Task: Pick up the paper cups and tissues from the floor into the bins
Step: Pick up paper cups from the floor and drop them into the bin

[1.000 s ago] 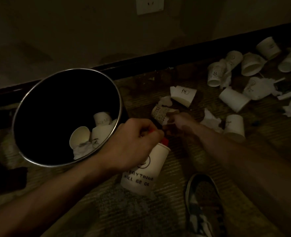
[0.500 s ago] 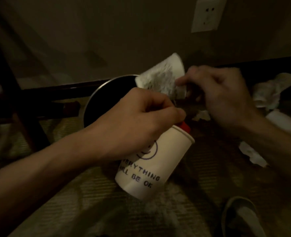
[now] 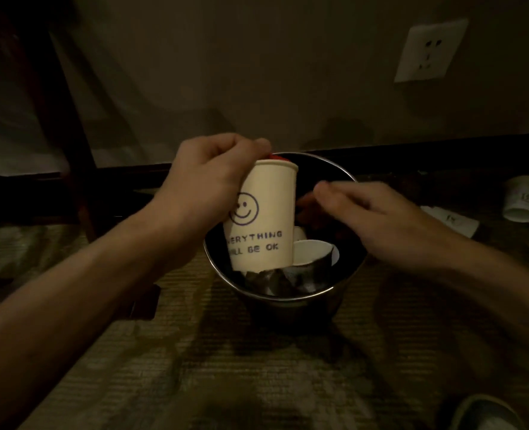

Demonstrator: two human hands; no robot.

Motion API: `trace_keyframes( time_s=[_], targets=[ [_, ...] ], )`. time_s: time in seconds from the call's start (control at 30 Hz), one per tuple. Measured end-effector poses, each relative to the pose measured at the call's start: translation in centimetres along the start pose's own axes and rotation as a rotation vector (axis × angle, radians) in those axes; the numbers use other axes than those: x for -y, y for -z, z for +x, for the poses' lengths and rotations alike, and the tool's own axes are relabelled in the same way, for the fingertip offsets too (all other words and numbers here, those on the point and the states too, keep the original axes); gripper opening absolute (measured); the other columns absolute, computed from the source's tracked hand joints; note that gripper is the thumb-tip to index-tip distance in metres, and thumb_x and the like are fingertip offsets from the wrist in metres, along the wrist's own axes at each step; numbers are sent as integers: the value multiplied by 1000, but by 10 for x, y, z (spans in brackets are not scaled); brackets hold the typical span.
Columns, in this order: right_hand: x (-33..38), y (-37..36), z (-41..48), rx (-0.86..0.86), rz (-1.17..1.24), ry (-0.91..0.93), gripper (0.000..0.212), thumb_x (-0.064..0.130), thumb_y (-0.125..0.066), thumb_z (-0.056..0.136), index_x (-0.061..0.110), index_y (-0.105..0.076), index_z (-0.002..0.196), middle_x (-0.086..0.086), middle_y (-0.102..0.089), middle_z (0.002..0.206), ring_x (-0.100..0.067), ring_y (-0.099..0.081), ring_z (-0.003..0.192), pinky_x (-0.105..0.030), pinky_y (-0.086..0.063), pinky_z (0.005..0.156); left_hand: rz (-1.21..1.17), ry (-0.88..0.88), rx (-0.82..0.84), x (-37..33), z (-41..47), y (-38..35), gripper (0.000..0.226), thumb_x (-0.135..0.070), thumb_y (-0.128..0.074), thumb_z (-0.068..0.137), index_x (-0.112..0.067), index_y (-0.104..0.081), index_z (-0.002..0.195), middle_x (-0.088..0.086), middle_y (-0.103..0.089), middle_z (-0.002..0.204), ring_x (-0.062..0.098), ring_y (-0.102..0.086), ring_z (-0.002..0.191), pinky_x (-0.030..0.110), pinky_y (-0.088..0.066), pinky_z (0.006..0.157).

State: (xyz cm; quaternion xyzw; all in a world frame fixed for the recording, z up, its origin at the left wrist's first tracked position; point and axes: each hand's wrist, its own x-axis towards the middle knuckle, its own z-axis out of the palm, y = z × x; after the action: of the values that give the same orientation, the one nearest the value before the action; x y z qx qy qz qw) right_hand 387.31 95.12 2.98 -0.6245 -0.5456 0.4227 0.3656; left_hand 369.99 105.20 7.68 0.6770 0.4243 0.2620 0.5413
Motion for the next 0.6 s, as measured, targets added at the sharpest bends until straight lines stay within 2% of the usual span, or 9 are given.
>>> trace_keyframes(
  time_s=[0.07, 0.13, 0.2, 0.27, 0.37, 0.4, 0.47, 0.53, 0.6],
  targets=[
    [7, -1, 2, 8, 142, 49, 55, 73, -58, 65, 41, -58, 110, 18, -72, 100, -2, -69, 91, -30, -58, 71, -59, -45, -26, 1, 1, -4, 31, -34, -57, 97, -21, -63, 69, -8, -57, 57, 5, -54, 51, 20, -43, 46],
    [12, -7, 4, 2, 235, 92, 63, 61, -73, 59, 40, -52, 114, 16, -72, 100, -5, -71, 90, -25, -59, 65, -107, -87, -18, 1, 0, -9, 29, -35, -56, 98, -20, -65, 75, -8, -62, 62, 5, -58, 56, 19, -46, 49],
    [13, -12, 7, -46, 323, 99, 69, 51, -80, 54, 38, -49, 114, 14, -72, 100, -5, -71, 89, -21, -58, 62, -116, -112, 0, 0, 0, -12, 25, -36, -55, 97, -19, -67, 83, -7, -67, 70, 5, -63, 62, 19, -49, 53],
    [12, -14, 9, -93, 339, 96, 68, 50, -81, 54, 39, -45, 111, 17, -70, 101, -2, -70, 88, -19, -57, 60, -114, -129, -30, 1, 1, -10, 24, -36, -55, 98, -17, -69, 91, -6, -71, 78, 4, -67, 69, 18, -52, 58],
    [11, -7, 14, -188, -7, 103, 62, 65, -73, 60, 44, -39, 107, 17, -67, 99, -3, -69, 87, -25, -60, 60, -86, -177, -166, 5, 4, -1, 22, -35, -54, 98, -18, -68, 97, -6, -75, 83, 7, -72, 79, 21, -56, 68],
    [10, -4, 18, -193, -194, 102, 60, 69, -67, 62, 44, -36, 107, 15, -65, 97, -7, -68, 84, -30, -60, 63, -84, -179, -205, 7, 5, 3, 20, -35, -55, 98, -18, -68, 98, -5, -75, 82, 7, -72, 79, 21, -56, 67],
    [2, -2, 28, -156, -551, 117, 58, 71, -59, 67, 43, -32, 110, 11, -64, 101, -9, -64, 83, -38, -57, 66, -100, -154, -231, 12, 5, 10, 16, -34, -57, 97, -21, -67, 98, -6, -75, 79, 4, -71, 74, 14, -50, 56],
    [-12, -5, 43, -119, -845, 167, 56, 67, -58, 77, 39, -32, 117, 5, -64, 105, -17, -61, 87, -35, -49, 65, -105, -128, -226, 18, 4, 15, 12, -34, -59, 96, -24, -65, 98, -7, -75, 79, 2, -71, 73, 9, -46, 50],
    [-24, -9, 58, -65, -1027, 158, 59, 61, -60, 82, 35, -32, 127, 0, -63, 110, -22, -58, 95, -32, -39, 66, -105, -100, -212, 23, 4, 17, 12, -33, -62, 94, -25, -60, 102, -8, -75, 80, 2, -72, 76, 9, -46, 50]
  ],
)
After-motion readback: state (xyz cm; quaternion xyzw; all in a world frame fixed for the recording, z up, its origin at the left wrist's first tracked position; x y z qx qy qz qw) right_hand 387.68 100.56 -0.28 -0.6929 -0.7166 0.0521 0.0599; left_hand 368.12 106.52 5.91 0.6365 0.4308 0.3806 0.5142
